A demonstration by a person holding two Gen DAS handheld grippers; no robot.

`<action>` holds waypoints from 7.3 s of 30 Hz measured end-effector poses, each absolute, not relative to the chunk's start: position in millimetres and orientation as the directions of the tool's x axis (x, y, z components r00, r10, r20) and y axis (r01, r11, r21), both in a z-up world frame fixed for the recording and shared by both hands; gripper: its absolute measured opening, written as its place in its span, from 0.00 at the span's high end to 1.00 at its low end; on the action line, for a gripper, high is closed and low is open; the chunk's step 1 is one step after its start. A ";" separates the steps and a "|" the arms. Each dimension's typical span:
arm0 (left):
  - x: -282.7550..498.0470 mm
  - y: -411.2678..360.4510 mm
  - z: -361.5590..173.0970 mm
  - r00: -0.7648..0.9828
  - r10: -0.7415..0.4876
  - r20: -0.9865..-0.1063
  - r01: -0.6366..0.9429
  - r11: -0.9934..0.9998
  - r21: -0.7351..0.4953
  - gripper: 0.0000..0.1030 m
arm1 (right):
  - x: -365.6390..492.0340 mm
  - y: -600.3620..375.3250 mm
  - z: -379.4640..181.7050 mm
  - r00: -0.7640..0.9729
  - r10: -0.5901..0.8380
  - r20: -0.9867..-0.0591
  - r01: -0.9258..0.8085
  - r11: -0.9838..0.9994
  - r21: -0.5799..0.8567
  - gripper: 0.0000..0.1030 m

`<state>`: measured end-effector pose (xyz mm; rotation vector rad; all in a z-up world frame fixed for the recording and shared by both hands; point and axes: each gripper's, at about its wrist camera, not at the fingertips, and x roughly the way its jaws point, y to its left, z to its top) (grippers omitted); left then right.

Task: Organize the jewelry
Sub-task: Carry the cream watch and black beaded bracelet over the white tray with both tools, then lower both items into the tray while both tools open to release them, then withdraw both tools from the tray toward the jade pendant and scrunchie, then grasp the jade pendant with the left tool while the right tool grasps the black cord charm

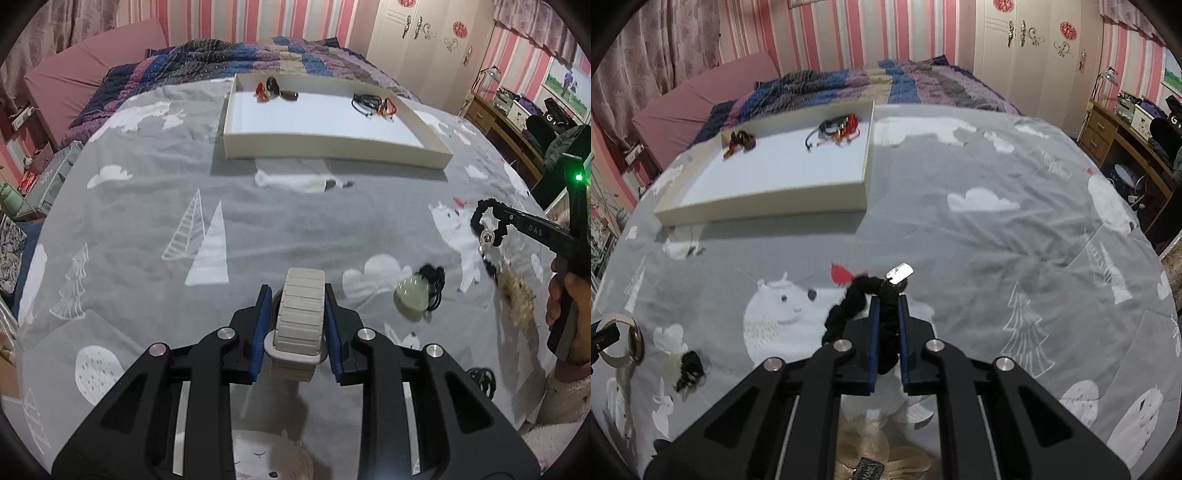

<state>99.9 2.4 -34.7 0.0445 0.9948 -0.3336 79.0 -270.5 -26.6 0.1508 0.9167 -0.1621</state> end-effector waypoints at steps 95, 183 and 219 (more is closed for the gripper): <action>389.1 -47.6 -24.7 0.599 -0.079 -0.797 0.152 0.988 0.017 0.83 | 340.2 -225.9 -13.2 0.627 0.002 -0.779 0.126 0.987 0.104 0.92; 106.5 -38.4 -50.2 0.458 -0.153 -0.876 0.287 0.958 -0.018 0.07 | 38.7 -257.5 -24.8 0.518 -0.134 -0.845 0.182 0.982 -0.044 0.05; 122.6 -111.7 -70.6 0.327 -0.311 -0.893 0.503 0.857 -0.114 0.71 | 51.2 -225.9 -50.8 0.439 0.025 -0.898 0.005 1.000 0.030 0.87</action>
